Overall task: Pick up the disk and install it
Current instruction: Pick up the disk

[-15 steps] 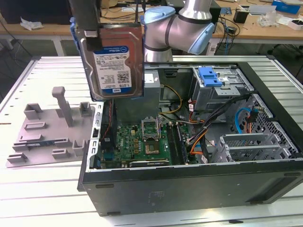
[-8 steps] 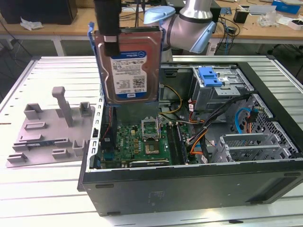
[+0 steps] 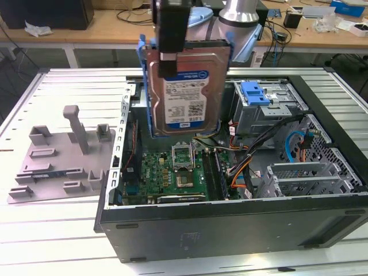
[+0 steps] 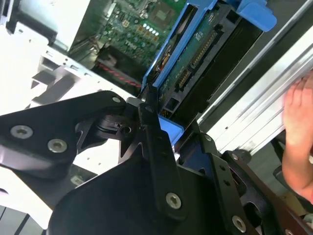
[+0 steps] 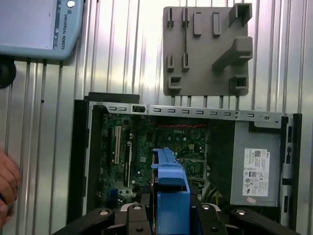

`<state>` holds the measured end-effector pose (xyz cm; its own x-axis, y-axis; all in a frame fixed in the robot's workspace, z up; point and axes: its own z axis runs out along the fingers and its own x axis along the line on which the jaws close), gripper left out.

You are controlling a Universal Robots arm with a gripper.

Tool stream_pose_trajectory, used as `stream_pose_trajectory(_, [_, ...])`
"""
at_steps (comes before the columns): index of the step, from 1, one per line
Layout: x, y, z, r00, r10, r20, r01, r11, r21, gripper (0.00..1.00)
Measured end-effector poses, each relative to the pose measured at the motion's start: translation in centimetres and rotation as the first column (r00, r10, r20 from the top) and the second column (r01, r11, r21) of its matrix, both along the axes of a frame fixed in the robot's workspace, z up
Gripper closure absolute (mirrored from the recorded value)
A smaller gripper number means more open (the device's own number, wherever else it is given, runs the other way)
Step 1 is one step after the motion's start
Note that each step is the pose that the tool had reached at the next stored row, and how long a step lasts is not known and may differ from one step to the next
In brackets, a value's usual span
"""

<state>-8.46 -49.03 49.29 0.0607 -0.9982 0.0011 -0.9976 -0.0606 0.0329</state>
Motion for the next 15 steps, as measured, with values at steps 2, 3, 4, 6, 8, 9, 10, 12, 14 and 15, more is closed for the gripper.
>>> stream_pose_trajectory(2, [0.8,-0.45,0.01,1.0,0.0,-0.0001,0.0,1.0,0.0002,0.63])
stream_pose_trajectory(3, [1.2,-0.7,0.02,1.0,0.0,-0.0002,0.0,1.0,0.0003,0.63])
stream_pose_trajectory(4, [1.5,-0.93,0.03,1.0,0.0,-0.0002,0.0,1.0,0.0005,0.63])
stream_pose_trajectory(6, [2.4,-1.41,0.04,1.0,0.0,-0.0003,0.0,1.0,0.0009,0.63])
stream_pose_trajectory(8, [3.5,-2.07,0.06,1.0,0.0,-0.0005,0.0,1.0,0.0013,0.63])
stream_pose_trajectory(9, [4.0,-2.32,0.06,1.0,0.0,-0.0006,0.0,1.0,0.0015,0.63])
stream_pose_trajectory(10, [4.4,-2.55,0.07,1.0,0.0,-0.0006,0.0,1.0,0.0018,0.63])
stream_pose_trajectory(12, [5.2,-3.02,0.08,1.0,0.0,-0.0007,0.0,1.0,0.0023,0.63])
stream_pose_trajectory(14, [6.0,-3.42,0.08,1.0,0.0,-0.0009,0.0,1.0,0.0028,0.63])
stream_pose_trajectory(15, [6.4,-3.58,0.08,1.0,0.0,-0.0011,0.0,1.0,0.003,0.63])
